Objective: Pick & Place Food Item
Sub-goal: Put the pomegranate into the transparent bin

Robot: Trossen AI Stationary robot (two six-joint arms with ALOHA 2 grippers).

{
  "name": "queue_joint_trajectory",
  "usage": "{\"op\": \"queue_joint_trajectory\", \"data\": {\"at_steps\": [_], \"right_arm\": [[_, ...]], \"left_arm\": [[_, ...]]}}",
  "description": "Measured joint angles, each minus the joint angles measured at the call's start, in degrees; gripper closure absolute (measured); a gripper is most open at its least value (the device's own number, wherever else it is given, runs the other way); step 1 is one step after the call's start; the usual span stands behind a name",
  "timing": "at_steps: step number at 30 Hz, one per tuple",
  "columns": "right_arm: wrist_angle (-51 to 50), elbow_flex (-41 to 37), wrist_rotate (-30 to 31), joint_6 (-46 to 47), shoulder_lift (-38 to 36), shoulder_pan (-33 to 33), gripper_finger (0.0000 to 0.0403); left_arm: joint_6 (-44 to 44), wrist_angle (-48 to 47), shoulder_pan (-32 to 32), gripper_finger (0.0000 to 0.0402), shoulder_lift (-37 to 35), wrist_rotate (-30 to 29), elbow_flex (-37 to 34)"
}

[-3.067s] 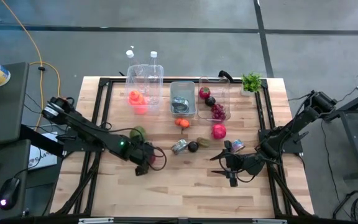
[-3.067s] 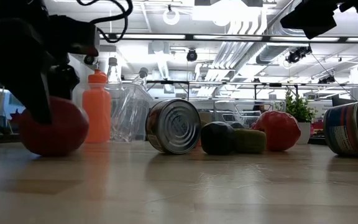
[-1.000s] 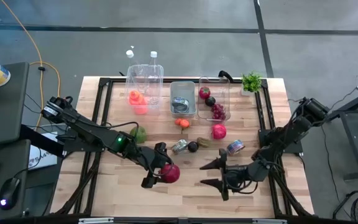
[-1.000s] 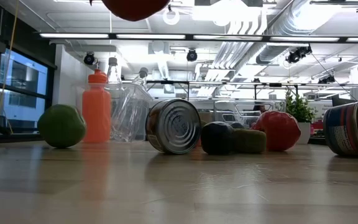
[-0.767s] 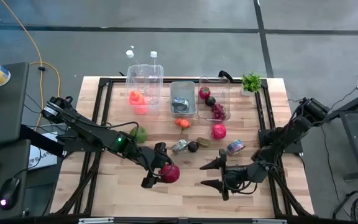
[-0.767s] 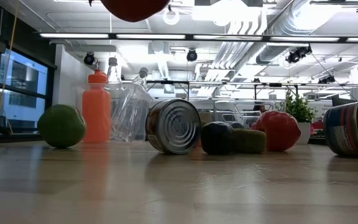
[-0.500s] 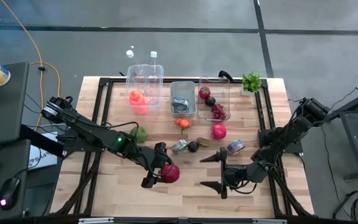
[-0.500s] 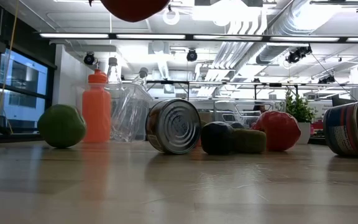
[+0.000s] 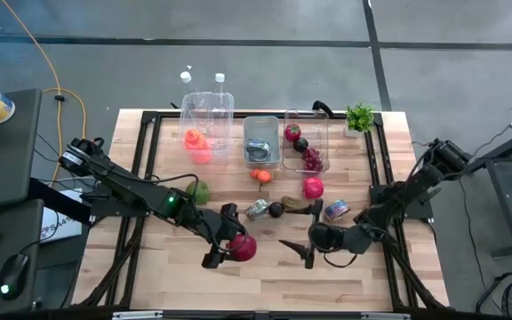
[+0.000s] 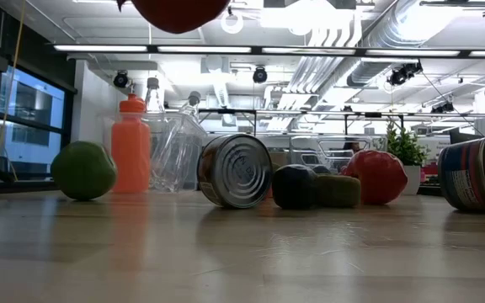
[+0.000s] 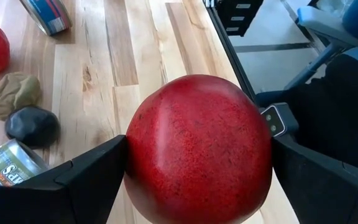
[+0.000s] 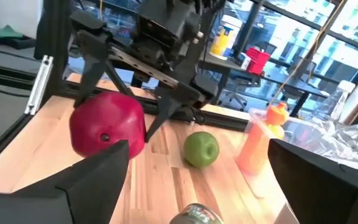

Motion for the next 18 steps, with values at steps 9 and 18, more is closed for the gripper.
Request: {"op": "queue_joint_trajectory", "data": {"at_steps": [9, 18], "right_arm": [[-0.7, 0.0, -0.7, -3.4, 0.0, -0.1, 0.0022], [-3.3, 0.0, 1.0, -1.4, 0.0, 0.0, 0.0022]], "left_arm": [[0.0, -0.2, 0.0, 0.0031, 0.0, 0.0, 0.0], [0.0, -0.2, 0.0, 0.0031, 0.0, 0.0, 0.0]]}}
